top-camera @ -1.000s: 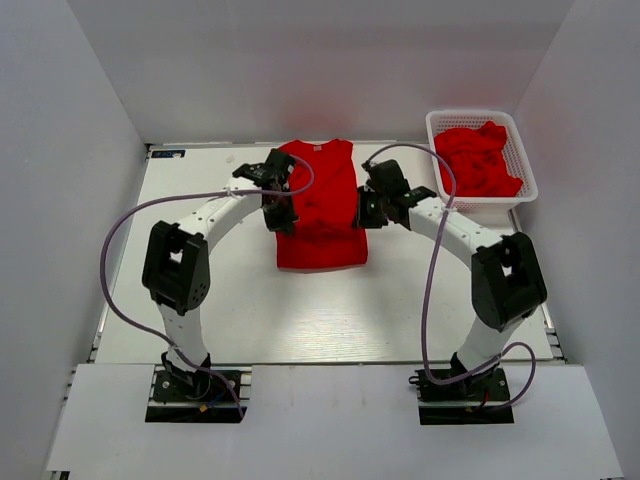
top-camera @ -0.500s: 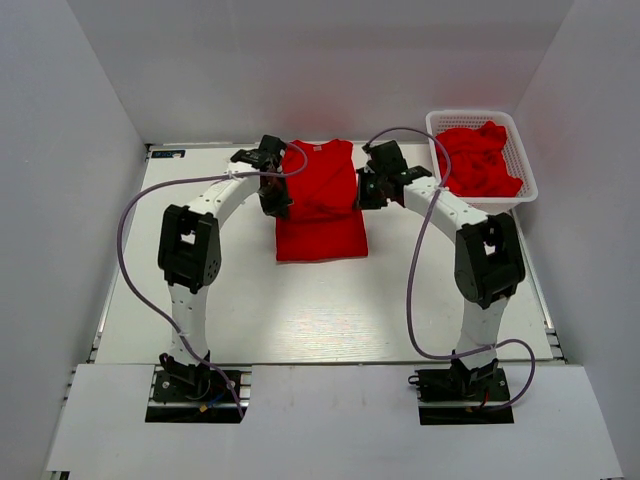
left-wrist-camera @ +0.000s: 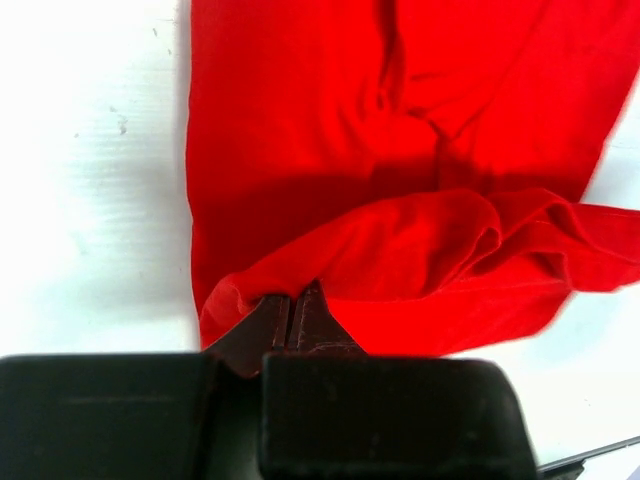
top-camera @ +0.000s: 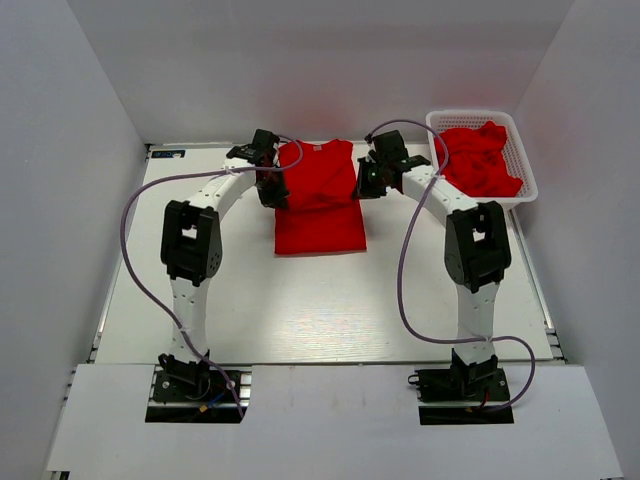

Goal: Fold and stack the t-shirts
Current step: Fold the folded rectangular tshirt in 1/3 of the way

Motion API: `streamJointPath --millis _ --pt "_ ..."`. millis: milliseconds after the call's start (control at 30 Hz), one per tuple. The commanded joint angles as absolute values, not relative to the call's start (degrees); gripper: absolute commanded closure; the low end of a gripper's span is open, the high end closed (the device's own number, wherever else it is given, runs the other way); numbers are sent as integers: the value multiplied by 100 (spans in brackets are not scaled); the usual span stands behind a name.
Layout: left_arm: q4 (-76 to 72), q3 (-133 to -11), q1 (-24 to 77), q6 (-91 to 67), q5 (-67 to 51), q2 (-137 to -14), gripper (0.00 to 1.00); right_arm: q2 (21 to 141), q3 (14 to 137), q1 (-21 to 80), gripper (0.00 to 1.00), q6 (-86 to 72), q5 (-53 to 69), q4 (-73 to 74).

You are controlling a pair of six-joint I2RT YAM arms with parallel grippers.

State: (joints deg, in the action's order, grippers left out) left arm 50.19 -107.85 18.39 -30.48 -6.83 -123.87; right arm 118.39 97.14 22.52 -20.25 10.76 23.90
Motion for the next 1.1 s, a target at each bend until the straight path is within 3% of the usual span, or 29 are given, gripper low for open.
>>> streamJointPath --millis 0,233,367,400,433,467,500,567,600,633,800,1067 --pt "4913 -11013 1758 -2962 -844 -12524 100 11953 10063 2171 100 -1986 1204 2347" --pt "4667 -11065 1652 -2962 -913 -12638 96 12277 10282 2048 100 -2030 1371 2276" --pt "4667 -11214 1591 -2962 -967 -12771 74 12620 10590 1995 95 -2065 1564 2303" --pt "4667 -11302 1591 -2962 -967 -12831 44 12647 10808 1986 92 -2065 1591 2294" --pt "4589 -11364 1530 -2962 -967 -12832 20 12778 10915 1960 87 -2074 1617 2294" --pt "4527 -11364 1529 -2962 -967 -12832 1 12875 10986 1943 75 -2083 1617 2294" --pt "4474 -11460 1529 -2962 -967 -12832 1 12919 11186 1908 72 -2118 1643 2294" --pt "4474 -11837 1407 -2962 -888 -12911 1 12973 11416 1863 52 -2127 1740 2224" --pt "4578 -11978 1406 -2962 -835 -12981 1 12938 11443 1837 34 -2118 1758 2206" --pt "4657 -12267 1337 -2962 -783 -12981 1 12894 11461 1820 10 -2127 1767 2145" --pt "4703 -11894 1274 -2778 -782 -12579 1 12017 10733 1837 10 -1872 1732 2083" --pt "4053 -9099 1477 -2514 -798 -10927 1 10566 7837 1898 10 -1854 1810 1548"
